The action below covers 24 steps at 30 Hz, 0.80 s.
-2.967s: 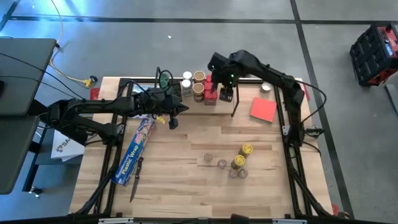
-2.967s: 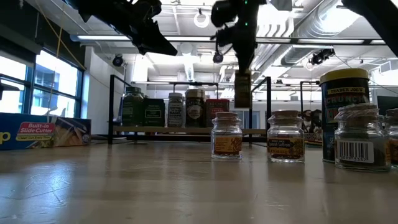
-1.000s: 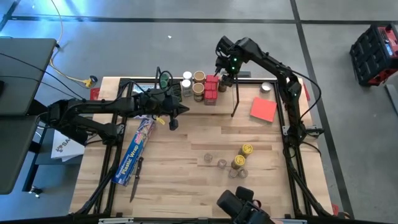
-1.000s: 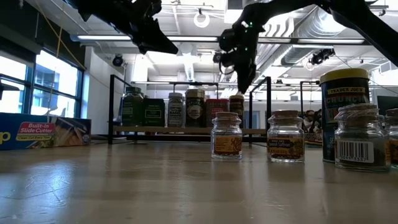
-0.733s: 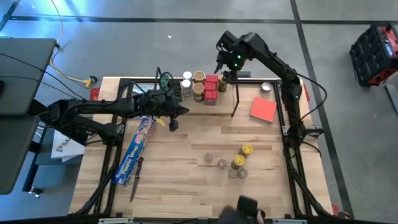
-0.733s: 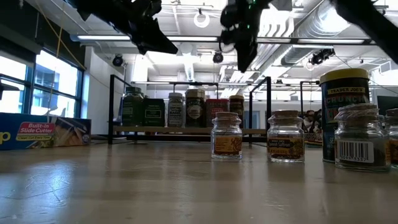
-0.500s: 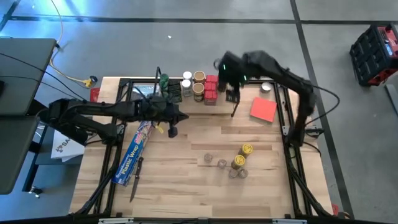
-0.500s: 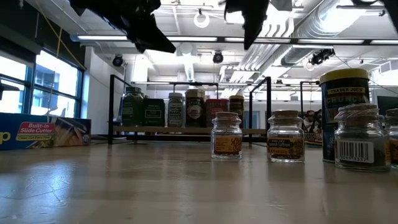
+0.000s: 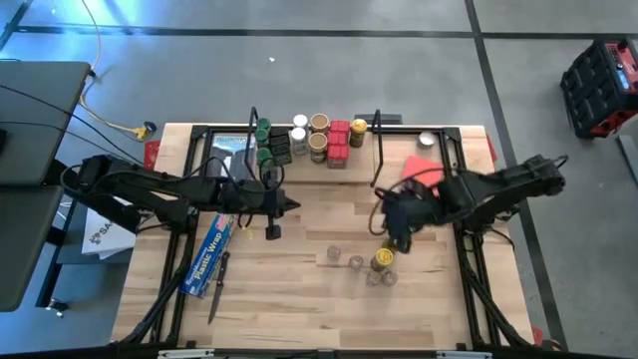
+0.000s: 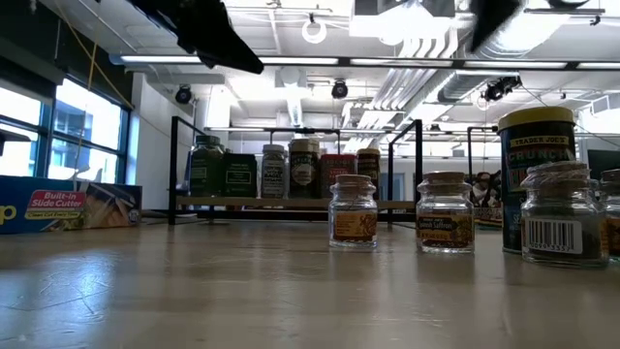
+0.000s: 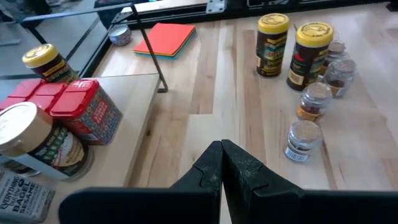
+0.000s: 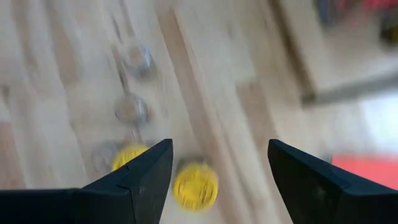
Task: Shelf spices
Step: Put the yellow seasoning bottle on the shelf and align it with the other yellow seasoning bottle
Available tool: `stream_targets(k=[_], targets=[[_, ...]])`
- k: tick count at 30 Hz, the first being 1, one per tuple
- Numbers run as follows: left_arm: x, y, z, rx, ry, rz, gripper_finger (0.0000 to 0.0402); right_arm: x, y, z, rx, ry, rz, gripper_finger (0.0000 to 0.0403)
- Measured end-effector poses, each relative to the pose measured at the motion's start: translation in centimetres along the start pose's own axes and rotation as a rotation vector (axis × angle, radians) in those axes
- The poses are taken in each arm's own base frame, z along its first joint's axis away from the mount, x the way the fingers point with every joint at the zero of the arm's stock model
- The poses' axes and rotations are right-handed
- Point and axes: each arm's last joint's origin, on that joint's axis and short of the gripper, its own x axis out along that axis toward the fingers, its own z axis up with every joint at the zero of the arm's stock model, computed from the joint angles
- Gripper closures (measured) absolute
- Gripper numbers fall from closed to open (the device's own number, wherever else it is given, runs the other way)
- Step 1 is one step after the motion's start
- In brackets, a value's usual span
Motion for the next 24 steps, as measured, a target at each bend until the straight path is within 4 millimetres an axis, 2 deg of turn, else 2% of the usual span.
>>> stream_targets(k=[6, 10, 15, 20, 24], targets=[[-0.1, -0.2, 0.0, 0.008, -0.002, 0.031, 0.0401, 3.5, 0.8, -4.4, 0.261, 0.162, -0.060, 0.0146], [-0.1, -0.2, 0.0, 0.021, -0.001, 0.049, 0.0401, 5.7, 0.6, -6.3, 0.303, 0.326, -0.028, 0.0146], [-0.1, -0.1, 0.0, 0.026, 0.000, 0.059, 0.0401, 6.7, 0.1, -6.8, 0.324, 0.400, -0.006, 0.0146], [-0.1, -0.1, 0.0, 0.024, 0.000, 0.059, 0.0401, 6.8, -0.1, -7.1, 0.187, 0.429, 0.010, 0.0146], [-0.1, -0.1, 0.0, 0.008, -0.001, 0.059, 0.0401, 6.7, 0.5, -7.0, 0.080, 0.460, 0.147, 0.0146]])
